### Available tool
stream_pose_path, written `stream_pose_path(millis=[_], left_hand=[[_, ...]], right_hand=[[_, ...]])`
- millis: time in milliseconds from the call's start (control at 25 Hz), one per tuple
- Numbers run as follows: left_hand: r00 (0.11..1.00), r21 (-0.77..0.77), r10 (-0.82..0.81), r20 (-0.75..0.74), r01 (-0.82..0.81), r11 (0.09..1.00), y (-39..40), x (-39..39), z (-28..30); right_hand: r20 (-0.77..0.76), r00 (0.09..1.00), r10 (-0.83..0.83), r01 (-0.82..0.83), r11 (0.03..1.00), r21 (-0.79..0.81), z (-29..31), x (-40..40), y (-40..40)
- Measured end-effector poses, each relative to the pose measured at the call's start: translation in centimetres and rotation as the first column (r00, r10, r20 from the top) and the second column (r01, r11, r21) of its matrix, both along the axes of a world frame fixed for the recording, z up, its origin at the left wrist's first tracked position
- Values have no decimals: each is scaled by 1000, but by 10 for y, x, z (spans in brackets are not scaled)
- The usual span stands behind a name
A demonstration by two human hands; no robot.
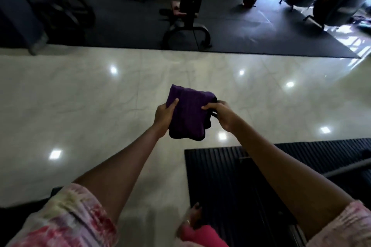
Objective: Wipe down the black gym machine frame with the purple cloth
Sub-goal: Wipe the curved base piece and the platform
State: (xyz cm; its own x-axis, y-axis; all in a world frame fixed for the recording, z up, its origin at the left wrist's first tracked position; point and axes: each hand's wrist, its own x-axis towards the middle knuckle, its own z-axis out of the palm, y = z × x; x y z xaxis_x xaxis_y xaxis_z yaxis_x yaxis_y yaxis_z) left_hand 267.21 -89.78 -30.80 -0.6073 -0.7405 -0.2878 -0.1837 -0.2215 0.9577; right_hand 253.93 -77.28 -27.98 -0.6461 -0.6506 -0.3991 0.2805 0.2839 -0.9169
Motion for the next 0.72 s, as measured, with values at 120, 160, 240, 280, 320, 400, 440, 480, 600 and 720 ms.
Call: stream_pose_path(millis=[120,160,240,280,320,400,440,480,600,720], left_hand=[[998,-153,-16,-55,7,988,-37,-67,25],[997,-201,-30,-72,15,980,-47,-90,34],[997,-266,-29,-68,10,964,-65,-133,50],[998,-296,-20,-62,1,955,-74,-150,55],[998,-323,-18,-63,-3,947,-81,-166,61],[998,-341,-13,-69,-11,940,-97,-203,71],[998,-338,-14,-66,-9,941,-105,-219,76],[998,-340,-25,-58,3,941,-113,-234,80],[995,-357,-81,-54,57,932,-144,-284,86],[986,-362,-135,-98,91,928,-188,-343,86]], right_hand=[[-133,991,-2,-9,997,-82,20,-74,-37],[-164,986,-8,-8,995,-102,28,-99,-49],[-175,984,12,-35,991,-131,42,-142,-67],[-171,985,37,-61,988,-141,48,-158,-74],[-177,982,61,-88,985,-146,52,-173,-81],[-234,969,84,-119,983,-140,64,-207,-95],[-273,959,71,-111,985,-132,69,-224,-102],[-331,942,51,-94,989,-116,72,-240,-108],[-580,814,23,-49,998,-29,81,-293,-132],[-679,733,39,-57,998,-5,87,-355,-163]])
